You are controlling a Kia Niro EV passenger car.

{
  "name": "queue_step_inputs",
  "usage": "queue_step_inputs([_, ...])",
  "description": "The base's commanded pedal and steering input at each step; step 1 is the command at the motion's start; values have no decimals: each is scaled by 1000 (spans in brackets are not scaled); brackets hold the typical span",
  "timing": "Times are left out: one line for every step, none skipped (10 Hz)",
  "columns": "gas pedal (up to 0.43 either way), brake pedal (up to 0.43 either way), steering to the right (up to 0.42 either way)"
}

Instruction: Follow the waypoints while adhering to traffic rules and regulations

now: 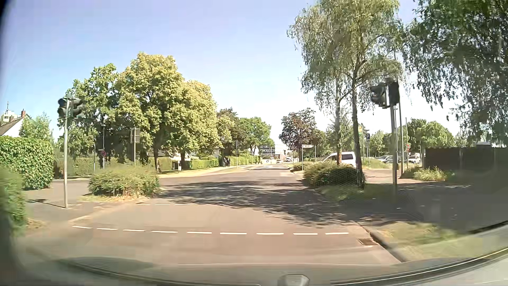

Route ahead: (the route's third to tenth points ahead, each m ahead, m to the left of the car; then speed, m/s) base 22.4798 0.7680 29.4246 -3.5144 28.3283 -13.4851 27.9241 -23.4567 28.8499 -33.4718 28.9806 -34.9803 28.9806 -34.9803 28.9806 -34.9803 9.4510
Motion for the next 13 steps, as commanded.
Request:
queue_step_inputs([0, 256, 3])
queue_step_inputs([0, 256, 1])
queue_step_inputs([0, 268, 1])
queue_step_inputs([0, 268, 2])
queue_step_inputs([0, 274, 3])
queue_step_inputs([0, 280, 5])
queue_step_inputs([0, 287, 7])
queue_step_inputs([0, 299, 7])
queue_step_inputs([0, 311, 7])
queue_step_inputs([0, 311, 7])
queue_step_inputs([0, 311, 6])
queue_step_inputs([0, 317, 5])
queue_step_inputs([0, 317, 5])
